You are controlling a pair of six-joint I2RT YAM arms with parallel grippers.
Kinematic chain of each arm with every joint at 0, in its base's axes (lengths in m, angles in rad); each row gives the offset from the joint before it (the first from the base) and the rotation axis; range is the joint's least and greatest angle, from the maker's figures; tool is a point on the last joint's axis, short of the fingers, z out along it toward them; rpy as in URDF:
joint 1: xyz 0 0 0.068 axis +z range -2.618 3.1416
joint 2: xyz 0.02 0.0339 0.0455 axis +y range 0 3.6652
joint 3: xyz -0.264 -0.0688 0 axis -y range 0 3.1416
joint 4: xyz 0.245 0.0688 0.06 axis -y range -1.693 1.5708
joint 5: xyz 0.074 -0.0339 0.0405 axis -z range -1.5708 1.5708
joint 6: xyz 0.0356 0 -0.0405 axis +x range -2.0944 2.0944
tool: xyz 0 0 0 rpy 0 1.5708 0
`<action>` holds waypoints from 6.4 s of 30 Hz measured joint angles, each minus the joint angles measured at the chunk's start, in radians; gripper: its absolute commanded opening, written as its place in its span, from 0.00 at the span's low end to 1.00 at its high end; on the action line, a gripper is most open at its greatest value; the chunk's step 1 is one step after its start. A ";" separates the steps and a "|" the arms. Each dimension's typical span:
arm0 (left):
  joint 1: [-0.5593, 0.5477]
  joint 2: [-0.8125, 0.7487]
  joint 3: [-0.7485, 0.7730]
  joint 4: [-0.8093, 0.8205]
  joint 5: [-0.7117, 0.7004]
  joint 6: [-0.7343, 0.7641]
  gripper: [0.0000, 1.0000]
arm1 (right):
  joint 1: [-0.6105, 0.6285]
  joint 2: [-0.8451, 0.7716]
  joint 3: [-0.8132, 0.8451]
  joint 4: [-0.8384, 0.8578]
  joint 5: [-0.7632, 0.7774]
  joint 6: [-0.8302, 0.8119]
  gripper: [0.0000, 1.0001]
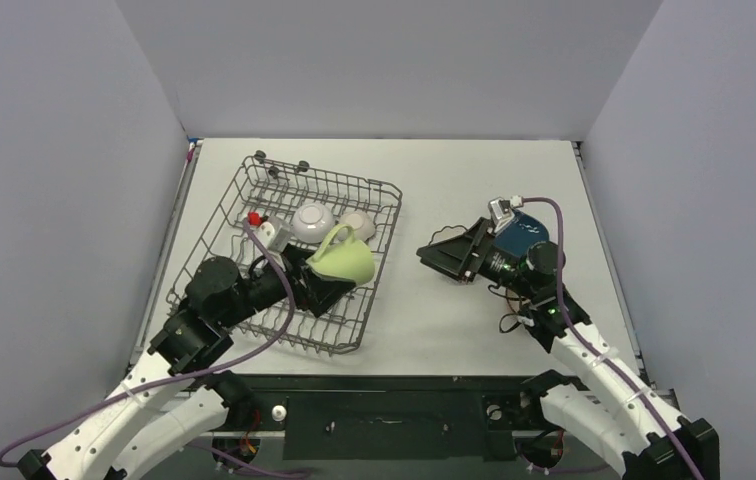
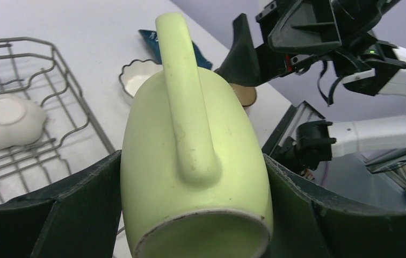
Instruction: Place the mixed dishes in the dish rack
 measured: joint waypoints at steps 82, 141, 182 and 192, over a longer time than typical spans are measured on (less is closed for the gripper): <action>0.074 0.757 0.176 -0.585 -0.312 0.024 0.86 | -0.253 -0.048 0.002 -0.605 -0.026 -0.352 0.68; 0.074 -0.011 0.272 -0.506 -0.429 -0.058 0.96 | -0.250 0.217 0.300 -1.256 1.117 -0.647 0.47; 0.074 -0.050 0.247 -0.506 -0.422 -0.036 0.96 | -0.027 0.638 0.287 -1.169 1.271 -0.612 0.01; 0.074 -0.033 0.247 -0.507 -0.427 -0.067 0.96 | -0.020 0.546 0.280 -1.143 1.213 -0.608 0.00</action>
